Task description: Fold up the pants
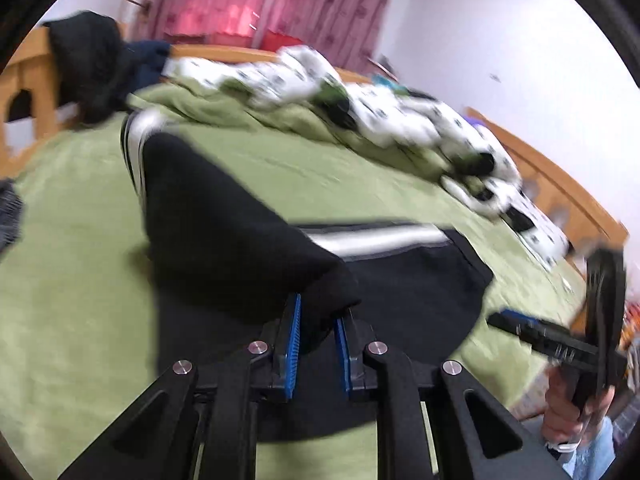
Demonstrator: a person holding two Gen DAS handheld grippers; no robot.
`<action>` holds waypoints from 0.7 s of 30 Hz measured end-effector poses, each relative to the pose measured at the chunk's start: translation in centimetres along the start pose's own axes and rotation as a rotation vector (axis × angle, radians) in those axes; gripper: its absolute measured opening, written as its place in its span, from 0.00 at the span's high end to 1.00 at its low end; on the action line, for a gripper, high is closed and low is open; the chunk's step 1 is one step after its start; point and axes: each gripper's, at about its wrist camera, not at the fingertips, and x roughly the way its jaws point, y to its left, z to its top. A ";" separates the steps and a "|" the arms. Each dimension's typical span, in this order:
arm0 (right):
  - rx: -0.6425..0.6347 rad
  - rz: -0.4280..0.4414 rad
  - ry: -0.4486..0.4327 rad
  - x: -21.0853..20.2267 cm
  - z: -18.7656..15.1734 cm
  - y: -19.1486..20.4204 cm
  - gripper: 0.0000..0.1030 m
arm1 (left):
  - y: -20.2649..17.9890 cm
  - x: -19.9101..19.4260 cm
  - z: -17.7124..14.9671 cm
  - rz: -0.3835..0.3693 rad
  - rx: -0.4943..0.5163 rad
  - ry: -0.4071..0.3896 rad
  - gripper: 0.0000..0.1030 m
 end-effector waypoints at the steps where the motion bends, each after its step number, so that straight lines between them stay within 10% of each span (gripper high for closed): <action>1: 0.012 0.001 -0.004 -0.2 0.0 -0.4 0.42 | -0.6 0.9 -0.7 -0.008 -0.001 0.019 0.86; 9: 0.028 -0.005 0.009 -0.1 -0.2 -1.0 0.42 | -1.7 3.3 -3.7 -0.021 -0.007 0.137 0.85; 15: -0.010 0.017 0.014 0.6 0.1 0.2 0.42 | 0.0 -1.7 -2.4 -0.140 -0.020 0.067 0.40; 21: -0.048 0.097 0.024 1.3 2.0 4.6 0.42 | 4.6 -5.4 -1.9 0.029 -0.031 -0.032 0.34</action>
